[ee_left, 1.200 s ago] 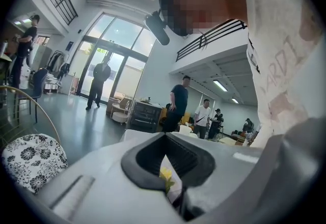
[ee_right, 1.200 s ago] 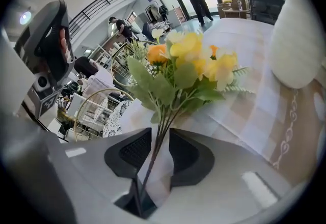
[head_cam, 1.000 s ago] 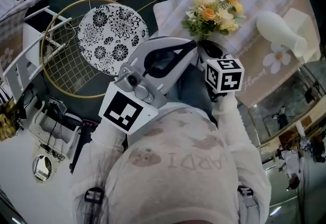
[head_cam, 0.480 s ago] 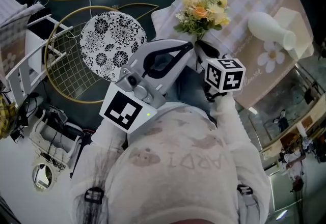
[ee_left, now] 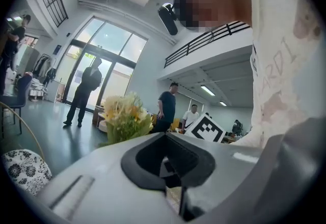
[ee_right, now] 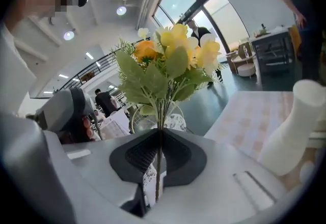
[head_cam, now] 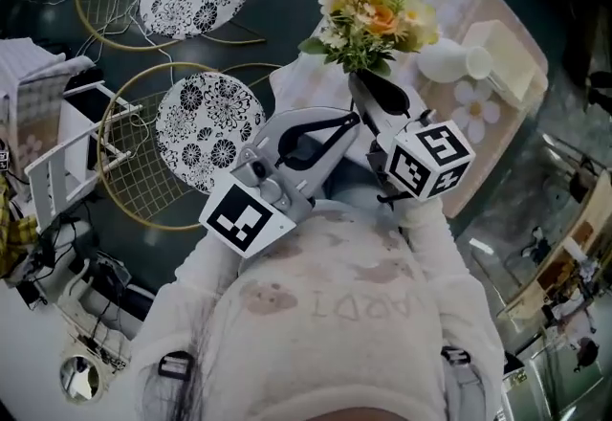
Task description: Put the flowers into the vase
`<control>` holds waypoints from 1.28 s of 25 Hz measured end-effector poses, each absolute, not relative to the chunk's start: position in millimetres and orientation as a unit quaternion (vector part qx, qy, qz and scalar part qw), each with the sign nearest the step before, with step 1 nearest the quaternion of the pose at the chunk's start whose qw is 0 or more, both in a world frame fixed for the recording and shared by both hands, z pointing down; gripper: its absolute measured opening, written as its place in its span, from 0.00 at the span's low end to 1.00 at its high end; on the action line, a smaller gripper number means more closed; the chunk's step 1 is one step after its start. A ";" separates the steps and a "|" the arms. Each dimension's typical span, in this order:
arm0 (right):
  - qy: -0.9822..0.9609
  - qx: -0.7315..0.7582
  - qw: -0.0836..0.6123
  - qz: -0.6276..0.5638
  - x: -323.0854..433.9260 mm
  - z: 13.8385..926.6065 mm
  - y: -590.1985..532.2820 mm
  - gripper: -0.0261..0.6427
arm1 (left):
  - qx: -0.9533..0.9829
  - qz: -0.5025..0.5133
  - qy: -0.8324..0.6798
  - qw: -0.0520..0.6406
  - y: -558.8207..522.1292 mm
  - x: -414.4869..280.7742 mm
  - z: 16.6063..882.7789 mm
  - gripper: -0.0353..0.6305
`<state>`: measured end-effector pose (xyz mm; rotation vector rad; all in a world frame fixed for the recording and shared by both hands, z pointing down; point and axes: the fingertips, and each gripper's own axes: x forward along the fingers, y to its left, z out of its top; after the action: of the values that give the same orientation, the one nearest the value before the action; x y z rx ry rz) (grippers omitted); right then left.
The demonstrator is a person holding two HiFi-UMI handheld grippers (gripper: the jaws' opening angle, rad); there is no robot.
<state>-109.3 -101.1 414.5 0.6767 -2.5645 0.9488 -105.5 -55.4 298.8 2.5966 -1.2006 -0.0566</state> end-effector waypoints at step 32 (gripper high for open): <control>-0.910 0.410 -0.034 0.053 98.2 270.0 -213.9 0.11 | 0.939 0.009 -0.330 0.099 -61.2 39.5 258.2 0.05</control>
<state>98.2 -213.9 270.0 1.3174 -2.9209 0.1715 39.5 -61.2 258.2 2.7755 -0.9764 0.0262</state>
